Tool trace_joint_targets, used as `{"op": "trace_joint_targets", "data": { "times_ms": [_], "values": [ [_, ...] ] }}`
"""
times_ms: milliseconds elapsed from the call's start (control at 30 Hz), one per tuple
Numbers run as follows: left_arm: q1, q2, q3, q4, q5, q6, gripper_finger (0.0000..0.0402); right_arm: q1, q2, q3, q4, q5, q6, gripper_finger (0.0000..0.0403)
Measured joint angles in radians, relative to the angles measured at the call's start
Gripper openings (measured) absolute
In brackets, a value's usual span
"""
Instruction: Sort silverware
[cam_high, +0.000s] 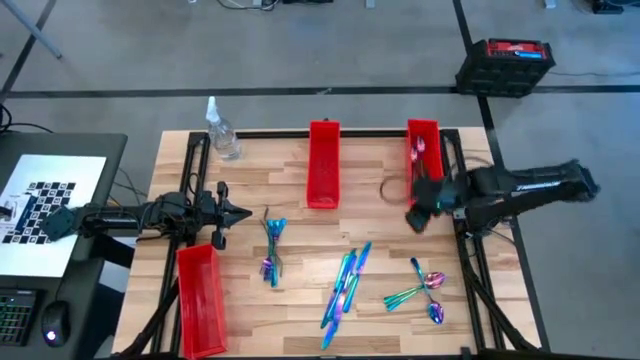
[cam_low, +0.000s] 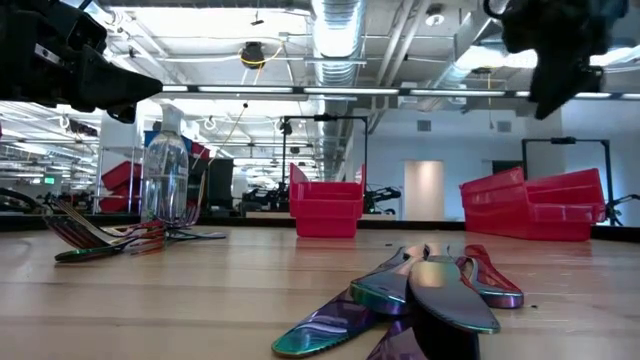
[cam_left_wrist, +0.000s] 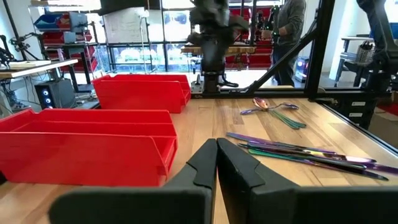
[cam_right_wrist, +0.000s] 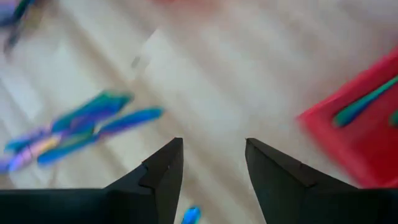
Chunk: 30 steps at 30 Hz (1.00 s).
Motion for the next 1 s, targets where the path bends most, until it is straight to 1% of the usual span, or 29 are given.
{"op": "trace_joint_targets", "data": {
  "times_ms": [67,167,300,400,567,667,800,1000],
  "values": [
    [0.000,0.000,0.000,0.000,0.000,-0.002,0.0000,0.096,0.062,0.000,0.001,0.000,0.075,0.0161],
    [0.000,0.000,0.000,0.000,0.000,-0.004,0.0000,0.202,0.160,-0.001,-0.001,-0.009,0.245,0.0161],
    [0.000,0.000,0.000,0.000,0.000,-0.014,0.0000,0.300,0.292,-0.001,0.001,-0.048,0.503,0.0160],
    [0.000,0.000,0.000,0.000,0.000,-0.020,0.0000,0.357,0.377,-0.001,0.009,-0.090,0.624,0.0160],
    [0.000,0.000,0.000,0.000,0.000,-0.029,0.0000,0.409,0.485,-0.001,0.043,-0.104,0.704,0.0160],
    [0.000,0.000,0.000,0.000,0.000,-0.037,0.0000,0.414,0.524,-0.001,0.078,-0.115,0.710,0.0160],
    [0.000,0.000,0.000,0.000,0.000,-0.036,0.0000,0.413,0.580,-0.002,0.075,-0.153,0.705,0.0160],
    [0.000,0.000,0.000,0.000,0.000,-0.036,0.0000,0.414,0.639,-0.002,0.086,-0.179,0.702,0.0160]
  ]
}}
